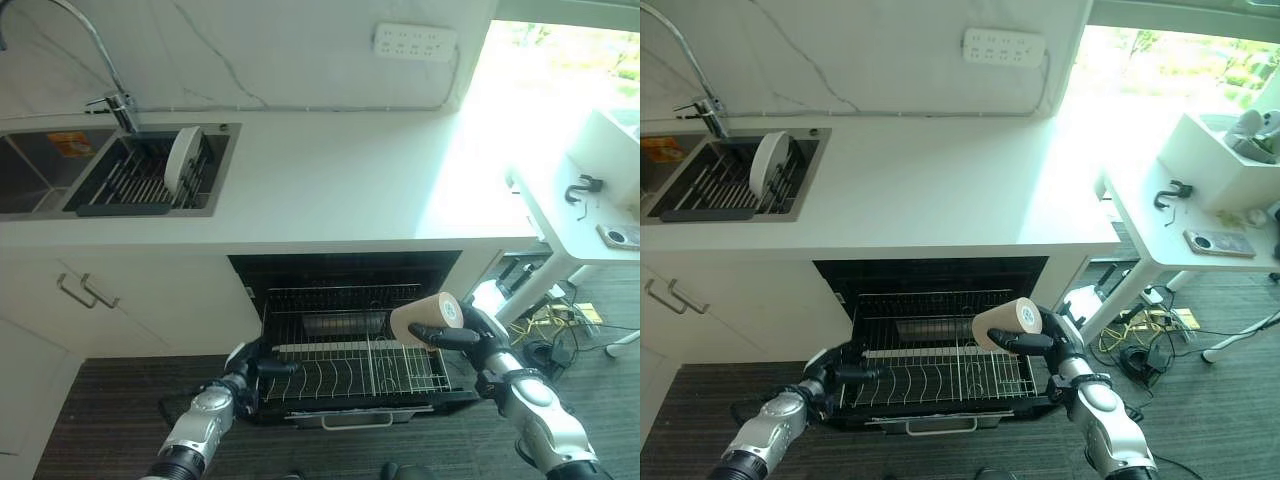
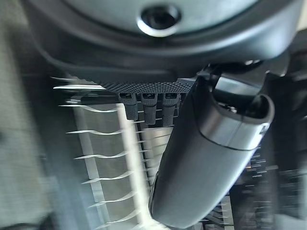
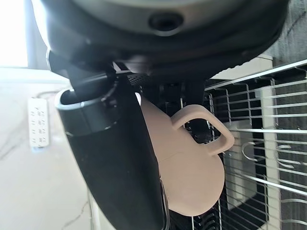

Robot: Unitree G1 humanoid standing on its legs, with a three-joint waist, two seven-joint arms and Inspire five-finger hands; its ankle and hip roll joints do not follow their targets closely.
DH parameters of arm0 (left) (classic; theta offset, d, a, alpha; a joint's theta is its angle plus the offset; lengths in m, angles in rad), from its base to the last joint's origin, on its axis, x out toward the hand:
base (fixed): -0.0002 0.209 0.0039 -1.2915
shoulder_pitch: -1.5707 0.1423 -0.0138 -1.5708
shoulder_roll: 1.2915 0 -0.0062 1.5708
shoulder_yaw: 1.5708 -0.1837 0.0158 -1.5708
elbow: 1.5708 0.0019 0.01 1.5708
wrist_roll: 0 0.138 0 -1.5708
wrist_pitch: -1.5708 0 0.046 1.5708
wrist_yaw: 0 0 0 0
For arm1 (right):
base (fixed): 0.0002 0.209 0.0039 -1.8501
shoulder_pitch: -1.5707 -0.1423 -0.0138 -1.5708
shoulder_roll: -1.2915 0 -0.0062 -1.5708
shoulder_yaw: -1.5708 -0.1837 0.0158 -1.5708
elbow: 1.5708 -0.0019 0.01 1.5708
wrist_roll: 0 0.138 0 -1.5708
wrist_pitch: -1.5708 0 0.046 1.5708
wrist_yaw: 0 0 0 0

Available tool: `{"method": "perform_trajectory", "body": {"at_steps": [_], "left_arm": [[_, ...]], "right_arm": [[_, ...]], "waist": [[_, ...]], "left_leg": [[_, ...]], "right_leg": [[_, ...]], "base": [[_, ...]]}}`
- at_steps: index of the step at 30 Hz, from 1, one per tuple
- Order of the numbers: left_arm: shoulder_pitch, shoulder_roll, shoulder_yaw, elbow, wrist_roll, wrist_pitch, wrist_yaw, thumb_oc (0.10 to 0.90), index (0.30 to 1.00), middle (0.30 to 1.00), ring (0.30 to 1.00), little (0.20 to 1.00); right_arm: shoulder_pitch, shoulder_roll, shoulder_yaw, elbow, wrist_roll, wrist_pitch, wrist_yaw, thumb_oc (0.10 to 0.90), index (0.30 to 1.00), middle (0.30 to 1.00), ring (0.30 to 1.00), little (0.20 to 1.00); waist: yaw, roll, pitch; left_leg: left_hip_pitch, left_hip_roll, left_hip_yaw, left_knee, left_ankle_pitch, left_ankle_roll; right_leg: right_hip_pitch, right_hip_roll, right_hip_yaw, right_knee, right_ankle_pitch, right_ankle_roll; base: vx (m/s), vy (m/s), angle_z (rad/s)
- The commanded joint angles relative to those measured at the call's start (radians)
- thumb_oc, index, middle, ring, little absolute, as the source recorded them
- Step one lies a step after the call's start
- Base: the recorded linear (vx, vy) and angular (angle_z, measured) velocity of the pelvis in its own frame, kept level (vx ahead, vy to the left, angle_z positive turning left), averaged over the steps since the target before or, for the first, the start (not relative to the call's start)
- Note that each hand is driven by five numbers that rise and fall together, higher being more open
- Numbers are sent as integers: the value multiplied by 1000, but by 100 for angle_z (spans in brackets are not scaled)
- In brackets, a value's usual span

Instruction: Place the dishes in the dishwasher.

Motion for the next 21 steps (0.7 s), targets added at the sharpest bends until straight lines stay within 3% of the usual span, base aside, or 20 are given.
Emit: {"method": "perform_trajectory", "body": {"at_steps": [1,8,14,17,18,21], "left_arm": [[-76,-7,3,-5,83,-52,14,800,900,900,900,900],[-95,-47,-13,108,134,-45,-2,800,900,900,900,900],[-104,-30,-82,129,286,61,-249,800,900,900,900,900],[-118,20,-129,98,358,127,-404,800,900,900,900,900],[-128,65,-174,50,367,177,-496,800,900,900,900,900],[-139,94,-204,5,351,219,-554,800,900,900,900,900]], "right_arm": [[-116,-67,-50,-79,-35,-83,0,400,300,300,300,300],[-161,-87,-42,-35,-82,-69,1,400,300,300,300,300],[-242,-129,-38,12,-126,-22,24,400,300,300,300,300],[-294,-150,-13,48,-148,12,38,400,300,300,300,300],[-332,-167,15,100,-159,28,45,400,300,300,300,300],[-376,-184,45,156,-162,38,51,400,300,300,300,300]], "waist": [[-2,20,-28],[-3,20,-17],[-3,25,-8],[-2,35,-6],[2,43,-3],[8,53,1]], "left_leg": [[4,65,65,45,-56,-19],[6,65,70,45,-51,-21],[5,65,67,45,-45,-22],[4,61,65,45,-44,-22],[5,58,62,45,-42,-23],[6,56,58,45,-40,-24]], "right_leg": [[-21,-18,-10,36,-59,38],[-22,-17,-7,36,-54,37],[-25,-19,-5,36,-49,40],[-27,-22,-5,36,-48,43],[-25,-26,-9,36,-47,45],[-21,-30,-15,36,-48,44]], "base": [[52,-11,-6],[37,-10,-2],[16,-5,0],[0,0,0],[0,0,0],[0,0,0]]}}
